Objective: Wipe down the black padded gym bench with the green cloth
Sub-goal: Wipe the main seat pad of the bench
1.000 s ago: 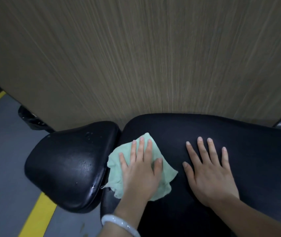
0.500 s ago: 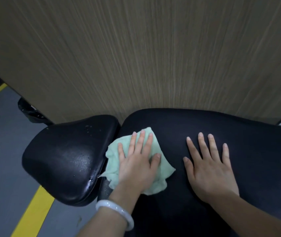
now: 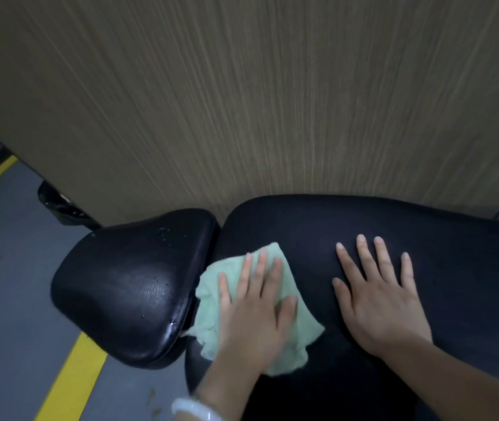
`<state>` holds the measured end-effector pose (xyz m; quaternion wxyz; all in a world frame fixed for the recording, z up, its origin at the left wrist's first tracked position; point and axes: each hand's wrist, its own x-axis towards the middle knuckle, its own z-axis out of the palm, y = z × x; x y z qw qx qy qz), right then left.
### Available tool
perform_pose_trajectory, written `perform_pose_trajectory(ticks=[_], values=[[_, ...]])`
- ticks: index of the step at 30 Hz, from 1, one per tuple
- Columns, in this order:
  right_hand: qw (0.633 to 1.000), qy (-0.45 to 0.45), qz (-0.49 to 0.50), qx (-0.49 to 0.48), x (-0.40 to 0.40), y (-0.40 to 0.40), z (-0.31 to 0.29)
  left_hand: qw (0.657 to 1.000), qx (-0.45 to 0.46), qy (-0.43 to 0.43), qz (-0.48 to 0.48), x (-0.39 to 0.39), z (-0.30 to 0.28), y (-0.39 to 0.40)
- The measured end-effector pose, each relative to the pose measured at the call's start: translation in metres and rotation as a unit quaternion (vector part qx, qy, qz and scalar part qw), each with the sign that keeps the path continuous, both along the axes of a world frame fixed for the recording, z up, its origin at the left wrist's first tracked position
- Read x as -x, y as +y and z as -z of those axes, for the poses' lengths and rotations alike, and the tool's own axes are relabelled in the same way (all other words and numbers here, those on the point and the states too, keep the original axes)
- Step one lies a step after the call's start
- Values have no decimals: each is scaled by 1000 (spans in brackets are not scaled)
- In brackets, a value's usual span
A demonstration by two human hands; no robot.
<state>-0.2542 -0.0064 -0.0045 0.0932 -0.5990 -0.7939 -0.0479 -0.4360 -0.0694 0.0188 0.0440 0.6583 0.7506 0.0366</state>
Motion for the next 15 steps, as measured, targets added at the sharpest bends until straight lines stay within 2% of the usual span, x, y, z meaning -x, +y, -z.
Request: perform_pose_trajectory(ticks=[6, 13, 15], values=[[1000, -3, 6, 6, -1, 0, 0, 998, -10, 12, 62, -13, 3, -59], [1000, 1, 2, -9, 0, 2, 2, 994, 29, 17, 104, 11, -2, -9], [1000, 4, 2, -10, 0, 2, 2, 995, 13, 9, 101, 16, -3, 16]])
